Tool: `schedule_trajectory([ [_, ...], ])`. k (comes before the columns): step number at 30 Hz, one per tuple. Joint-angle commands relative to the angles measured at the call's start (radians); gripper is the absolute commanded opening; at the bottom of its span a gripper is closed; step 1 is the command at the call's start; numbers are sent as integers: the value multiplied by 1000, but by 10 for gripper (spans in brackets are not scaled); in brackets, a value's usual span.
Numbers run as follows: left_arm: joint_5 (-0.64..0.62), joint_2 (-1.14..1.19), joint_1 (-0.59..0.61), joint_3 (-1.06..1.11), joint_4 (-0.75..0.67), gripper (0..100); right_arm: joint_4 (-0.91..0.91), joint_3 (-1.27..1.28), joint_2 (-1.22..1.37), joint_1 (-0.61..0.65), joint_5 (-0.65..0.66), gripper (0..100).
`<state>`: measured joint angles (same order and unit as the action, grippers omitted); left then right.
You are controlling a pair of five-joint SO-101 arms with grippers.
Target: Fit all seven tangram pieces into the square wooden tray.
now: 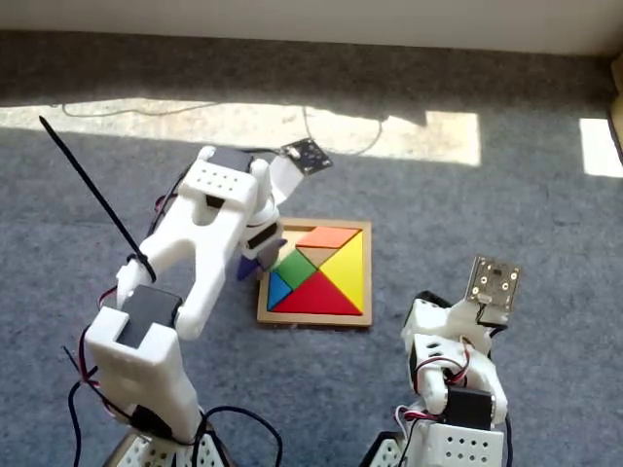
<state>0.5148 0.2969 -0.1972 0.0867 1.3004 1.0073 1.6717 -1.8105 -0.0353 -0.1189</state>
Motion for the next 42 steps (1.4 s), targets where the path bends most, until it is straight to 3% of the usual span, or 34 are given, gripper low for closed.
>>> schedule_trajectory([
  [1,-44,-56,-54,-47,-28,168,-21,137,4,-12,-8,5],
  [6,-55,-47,-71,-38,-103,168,-21,137,4,-12,-8,5],
  [16,-126,108,-62,-183,-101,175,-21,137,4,-12,-8,5],
  [22,-255,110,-62,-263,-21,331,-21,137,4,-12,-8,5],
  [29,-252,110,-61,-320,40,332,-21,137,4,-12,-8,5],
  [38,-252,105,-2,-403,158,218,-21,137,4,-12,-8,5],
  [42,-252,21,21,-395,210,89,-21,137,4,-12,-8,5],
])
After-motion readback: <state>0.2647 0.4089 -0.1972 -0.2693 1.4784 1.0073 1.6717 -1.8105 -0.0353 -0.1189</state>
